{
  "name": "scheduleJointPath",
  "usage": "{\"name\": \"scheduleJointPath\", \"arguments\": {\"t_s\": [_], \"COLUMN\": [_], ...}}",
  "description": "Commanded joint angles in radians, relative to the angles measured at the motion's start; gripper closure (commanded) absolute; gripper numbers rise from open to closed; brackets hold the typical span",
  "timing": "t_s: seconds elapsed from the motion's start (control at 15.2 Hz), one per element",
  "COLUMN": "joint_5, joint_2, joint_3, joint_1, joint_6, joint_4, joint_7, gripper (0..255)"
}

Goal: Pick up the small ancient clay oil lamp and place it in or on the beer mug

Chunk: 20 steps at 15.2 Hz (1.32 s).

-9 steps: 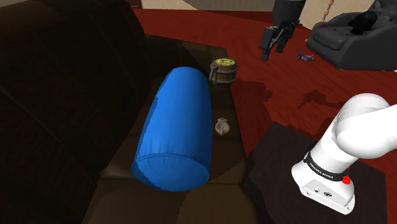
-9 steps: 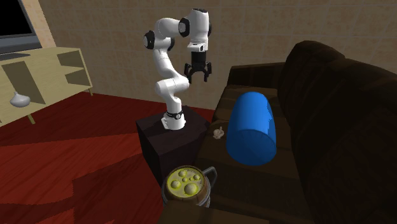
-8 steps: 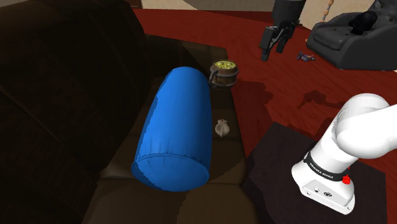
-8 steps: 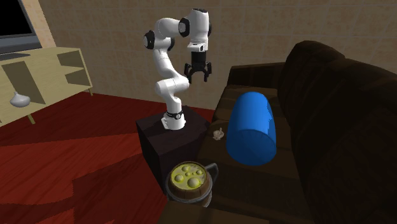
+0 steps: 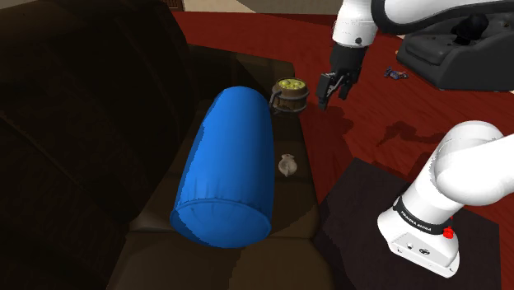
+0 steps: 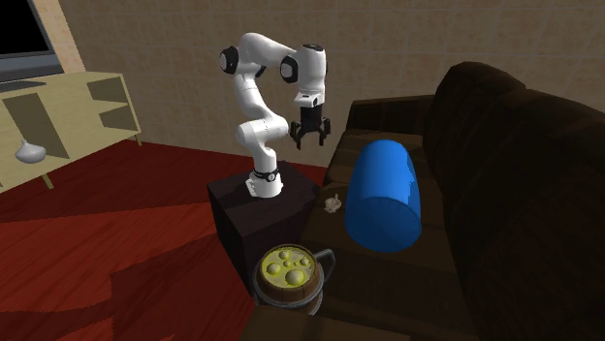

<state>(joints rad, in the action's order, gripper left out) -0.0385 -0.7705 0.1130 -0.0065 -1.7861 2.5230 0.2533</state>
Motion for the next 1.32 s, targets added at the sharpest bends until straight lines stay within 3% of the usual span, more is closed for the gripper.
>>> {"name": "scheduleJointPath", "arguments": {"t_s": [0.0, 0.46, 0.99, 1.25], "joint_5": [-0.018, -0.077, -0.114, -0.106], "joint_2": [0.028, 0.174, 0.458, 0.516], "joint_3": [0.018, 0.082, 0.162, 0.171], "joint_1": [0.004, 0.021, 0.028, 0.023], "joint_6": [-0.075, -0.346, -0.681, -0.753], "joint_4": [0.044, 0.165, 0.206, 0.221], "joint_7": [0.027, 0.109, 0.208, 0.216], "gripper": [0, 0, 0, 0]}}
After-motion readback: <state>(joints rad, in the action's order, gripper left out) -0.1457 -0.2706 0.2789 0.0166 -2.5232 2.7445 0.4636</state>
